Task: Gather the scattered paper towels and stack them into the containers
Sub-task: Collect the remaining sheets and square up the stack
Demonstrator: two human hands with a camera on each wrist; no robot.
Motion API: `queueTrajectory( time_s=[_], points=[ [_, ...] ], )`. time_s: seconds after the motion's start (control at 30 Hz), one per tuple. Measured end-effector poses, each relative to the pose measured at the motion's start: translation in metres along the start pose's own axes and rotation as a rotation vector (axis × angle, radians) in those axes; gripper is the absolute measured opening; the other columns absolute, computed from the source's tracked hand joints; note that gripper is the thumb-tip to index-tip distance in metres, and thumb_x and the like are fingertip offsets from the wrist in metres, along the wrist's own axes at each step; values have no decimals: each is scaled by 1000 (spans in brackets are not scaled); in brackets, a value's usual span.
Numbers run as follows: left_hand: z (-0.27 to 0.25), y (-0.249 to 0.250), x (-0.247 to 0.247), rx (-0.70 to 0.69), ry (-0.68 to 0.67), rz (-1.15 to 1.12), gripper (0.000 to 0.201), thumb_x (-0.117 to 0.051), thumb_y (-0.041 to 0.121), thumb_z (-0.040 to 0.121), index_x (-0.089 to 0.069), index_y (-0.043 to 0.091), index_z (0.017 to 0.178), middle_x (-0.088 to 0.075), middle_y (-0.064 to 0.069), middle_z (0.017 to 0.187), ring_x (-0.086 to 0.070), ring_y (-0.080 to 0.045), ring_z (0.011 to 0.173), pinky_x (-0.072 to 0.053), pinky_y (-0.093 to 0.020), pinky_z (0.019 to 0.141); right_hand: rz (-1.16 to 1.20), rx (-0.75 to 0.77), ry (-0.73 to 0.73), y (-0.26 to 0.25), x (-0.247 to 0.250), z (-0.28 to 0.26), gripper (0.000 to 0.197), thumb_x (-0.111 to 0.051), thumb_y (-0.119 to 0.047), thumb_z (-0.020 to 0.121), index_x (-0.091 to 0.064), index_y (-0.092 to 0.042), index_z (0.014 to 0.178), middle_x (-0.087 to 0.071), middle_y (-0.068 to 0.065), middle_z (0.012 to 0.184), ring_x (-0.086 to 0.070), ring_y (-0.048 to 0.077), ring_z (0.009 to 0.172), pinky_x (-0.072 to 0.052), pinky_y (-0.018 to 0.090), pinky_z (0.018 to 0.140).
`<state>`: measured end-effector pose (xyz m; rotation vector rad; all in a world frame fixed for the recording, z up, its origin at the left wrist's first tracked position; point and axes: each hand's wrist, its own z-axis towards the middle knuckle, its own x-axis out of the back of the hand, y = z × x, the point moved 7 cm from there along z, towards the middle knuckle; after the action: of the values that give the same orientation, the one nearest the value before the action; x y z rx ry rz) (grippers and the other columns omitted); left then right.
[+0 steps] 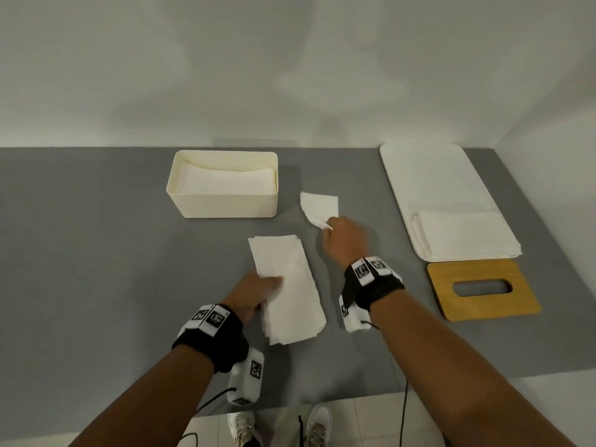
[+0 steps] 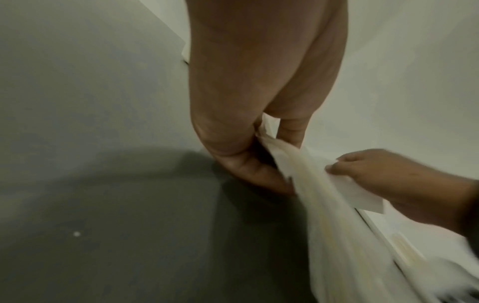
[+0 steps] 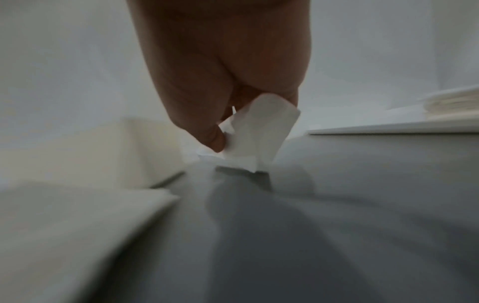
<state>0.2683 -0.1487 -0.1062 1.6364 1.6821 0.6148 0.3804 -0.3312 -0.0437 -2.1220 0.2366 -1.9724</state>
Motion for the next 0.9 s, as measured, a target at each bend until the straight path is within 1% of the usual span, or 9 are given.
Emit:
queueTrajectory(
  time_s=[0.1, 0.23, 0.37, 0.43, 0.53, 0.6, 0.7, 0.8, 0.9],
  points=[
    [1, 0, -3, 1, 7, -73, 27, -56, 18, 97, -61, 3, 118, -69, -15, 113, -64, -32, 103, -50, -44, 94, 99, 67, -42, -26, 2, -46, 22, -45, -21, 92, -57, -8, 79, -62, 12, 85, -60, 33, 78, -33, 29, 61],
    [3, 1, -5, 12, 1, -174, 51, -46, 52, 96, -62, 12, 124, -69, -13, 119, -63, -32, 113, -45, -48, 103, 75, 127, -105, -47, -4, -92, 24, -42, -26, 97, -60, -10, 93, -61, 7, 95, -59, 28, 84, -40, 31, 69],
    [3, 2, -10, 19, -58, -207, 64, -40, 66, 91, -61, 18, 127, -68, -12, 121, -62, -32, 115, -45, -47, 104, 45, 159, -110, -59, -13, -114, 28, -39, -28, 99, -61, -12, 105, -63, 5, 103, -59, 23, 90, -36, 25, 70],
    [2, 4, -11, 12, -67, -198, 60, -43, 63, 92, -62, 17, 126, -69, -11, 119, -64, -31, 111, -47, -45, 101, 44, 175, -106, -65, -14, -121, 29, -39, -29, 98, -62, -12, 104, -64, 5, 103, -61, 23, 91, -37, 26, 71],
    [2, 4, -8, -10, -5, -107, 36, -48, 30, 100, -60, 6, 125, -69, -13, 115, -67, -27, 94, -53, -39, 87, 92, 186, -181, -70, -22, -127, 36, -46, -43, 95, -65, -15, 107, -64, 4, 107, -62, 23, 95, -44, 30, 78],
    [0, 5, -4, -51, 42, -65, 27, -48, 15, 100, -60, 3, 121, -67, -17, 119, -67, -25, 88, -54, -36, 80, 164, 91, -180, -61, -20, -124, 44, -46, -54, 92, -66, -19, 108, -64, 0, 107, -61, 21, 96, -45, 31, 81],
    [-14, 22, -6, -174, 13, -41, 25, -51, 13, 98, -61, 8, 121, -69, -14, 117, -69, -25, 95, -54, -36, 83, 425, -155, -39, -32, -2, -114, 42, -50, -52, 91, -61, -16, 111, -60, -3, 101, -57, 17, 90, -43, 28, 78],
    [-40, 47, -18, -301, -117, 27, 28, -54, 18, 98, -60, 9, 124, -69, -10, 119, -67, -28, 107, -54, -40, 91, 998, -398, -227, -17, -6, -109, 52, -58, -45, 90, -47, -16, 132, -62, -3, 120, -62, 17, 104, -50, 38, 94],
    [-66, 70, -24, -439, -117, 93, 30, -58, 23, 95, -61, 9, 122, -70, -10, 115, -68, -27, 103, -56, -41, 89, 1266, -305, -306, -32, 14, -109, 32, -57, -29, 93, -55, -17, 123, -68, 0, 115, -65, 20, 105, -50, 42, 96]
  ],
)
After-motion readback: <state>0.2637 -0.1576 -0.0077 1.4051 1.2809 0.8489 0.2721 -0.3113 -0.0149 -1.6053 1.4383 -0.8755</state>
